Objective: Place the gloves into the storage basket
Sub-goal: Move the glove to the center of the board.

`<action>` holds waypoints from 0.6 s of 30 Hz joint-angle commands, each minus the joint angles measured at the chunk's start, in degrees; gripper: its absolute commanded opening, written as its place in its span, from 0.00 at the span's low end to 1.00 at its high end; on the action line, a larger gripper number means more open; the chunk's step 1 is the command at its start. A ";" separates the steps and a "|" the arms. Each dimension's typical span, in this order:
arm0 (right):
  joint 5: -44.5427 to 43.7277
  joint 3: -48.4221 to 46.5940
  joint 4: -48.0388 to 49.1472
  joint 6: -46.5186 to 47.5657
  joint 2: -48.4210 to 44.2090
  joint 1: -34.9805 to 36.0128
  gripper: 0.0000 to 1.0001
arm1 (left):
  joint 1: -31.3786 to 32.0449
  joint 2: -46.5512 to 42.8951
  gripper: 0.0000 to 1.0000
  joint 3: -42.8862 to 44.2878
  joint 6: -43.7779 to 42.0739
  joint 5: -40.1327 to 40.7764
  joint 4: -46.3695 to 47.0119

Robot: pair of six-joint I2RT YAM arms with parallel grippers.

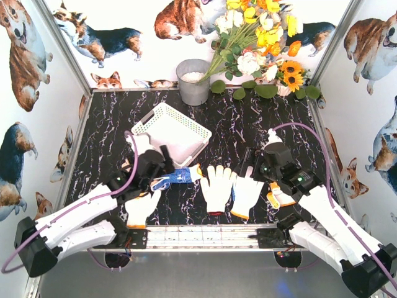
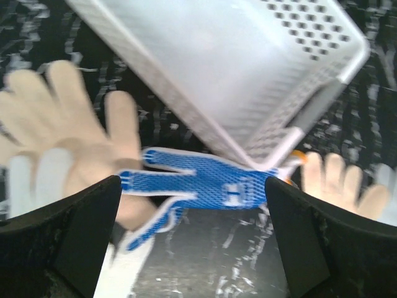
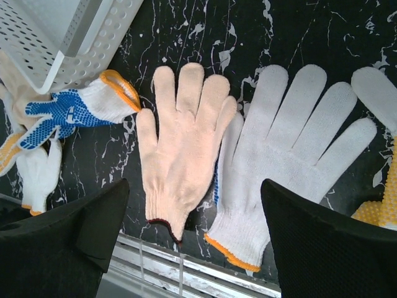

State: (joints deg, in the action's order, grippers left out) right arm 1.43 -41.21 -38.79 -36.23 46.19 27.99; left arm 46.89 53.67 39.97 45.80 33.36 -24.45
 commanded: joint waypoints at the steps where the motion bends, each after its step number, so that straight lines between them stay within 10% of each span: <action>1: 0.29 -1.42 0.46 1.79 -1.77 -0.37 0.90 | -5.73 -1.18 0.89 -0.81 -0.95 0.34 -6.80; 18: 3.20 3.32 0.91 -0.80 -5.49 -0.57 0.89 | -18.90 10.70 0.58 -1.31 10.06 -4.89 -7.68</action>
State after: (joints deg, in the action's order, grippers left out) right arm 3.66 -37.93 -39.40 -36.53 41.85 27.64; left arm 29.21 62.39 38.94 49.54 28.99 -31.16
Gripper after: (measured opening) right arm 0.895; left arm 0.593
